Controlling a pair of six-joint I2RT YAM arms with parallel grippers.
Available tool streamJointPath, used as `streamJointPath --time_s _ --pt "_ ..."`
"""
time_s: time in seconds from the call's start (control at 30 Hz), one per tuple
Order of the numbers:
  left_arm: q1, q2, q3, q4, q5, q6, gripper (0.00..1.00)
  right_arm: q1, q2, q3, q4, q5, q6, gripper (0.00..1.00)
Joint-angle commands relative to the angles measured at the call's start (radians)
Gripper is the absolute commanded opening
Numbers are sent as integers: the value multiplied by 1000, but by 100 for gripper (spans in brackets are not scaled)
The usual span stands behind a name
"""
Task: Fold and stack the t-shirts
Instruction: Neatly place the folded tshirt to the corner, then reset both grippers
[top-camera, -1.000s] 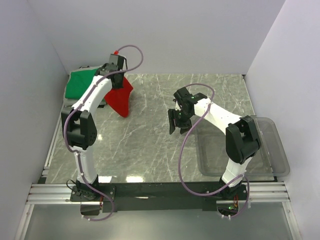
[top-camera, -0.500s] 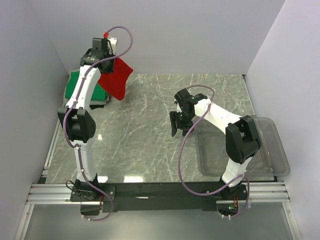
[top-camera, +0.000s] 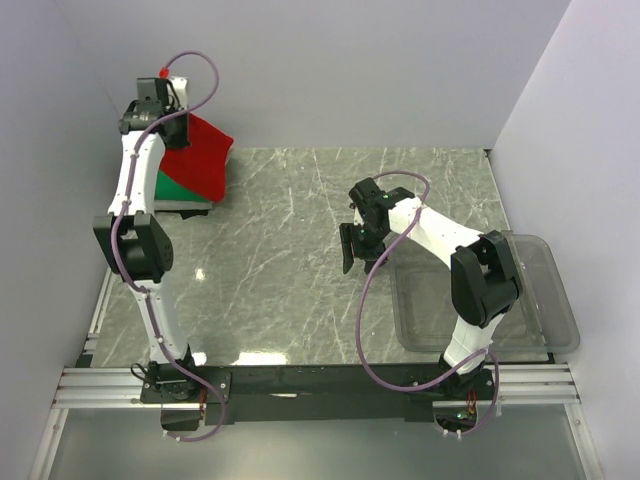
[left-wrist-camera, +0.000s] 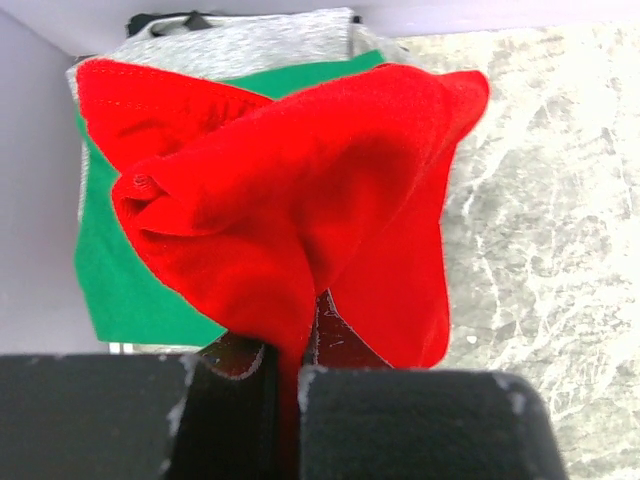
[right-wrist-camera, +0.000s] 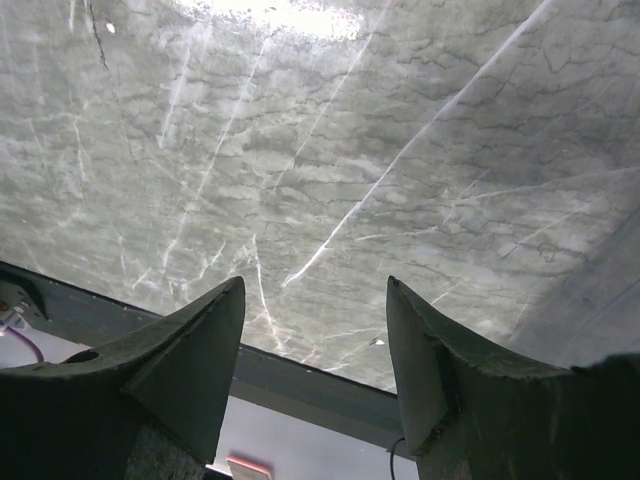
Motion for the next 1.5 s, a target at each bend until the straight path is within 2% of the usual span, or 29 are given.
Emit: streamJointPath --time_s 0.0,0.37,0.57,0.63,0.67,0.7,0.77,0.8,0.87,0.9,0.93,1.1,1.27,1.37,1.47 --pt "37 3 20 73 60 -2 0 -7 -2 -4 -2 -11 18 65" --pt "135 122 52 103 79 -20 0 -4 -14 -13 -23 -2 29 65" --pt "177 193 94 129 -1 -51 0 -2 -23 -8 -44 12 29 65" --pt "189 205 106 146 -1 -59 9 1 -23 -8 -52 13 29 65" --pt "200 210 109 149 -39 -63 16 1 -25 -10 -54 15 29 65" --pt "204 213 120 151 -53 -76 35 2 -25 -11 -57 18 30 65" --pt "218 218 132 151 -122 -83 54 2 -32 -15 -57 19 33 66" --pt "223 215 137 151 -151 -129 69 2 -38 -16 -54 21 35 66" --pt "224 189 132 160 -253 -145 81 2 -57 -15 -46 24 42 66" --pt "223 173 123 165 -280 -167 95 2 -61 -8 -40 25 47 66" --pt "223 140 114 168 -309 -183 99 2 -67 -5 -35 25 50 66" --pt "224 -4 -15 197 -438 -284 100 2 -109 -2 6 28 78 67" --pt "208 -181 -155 180 -397 -364 99 2 -169 -28 61 53 96 67" --pt "176 -296 -335 194 -371 -399 99 4 -195 -42 101 70 102 67" --pt "126 -412 -444 214 -332 -431 99 4 -224 -56 129 85 105 67"
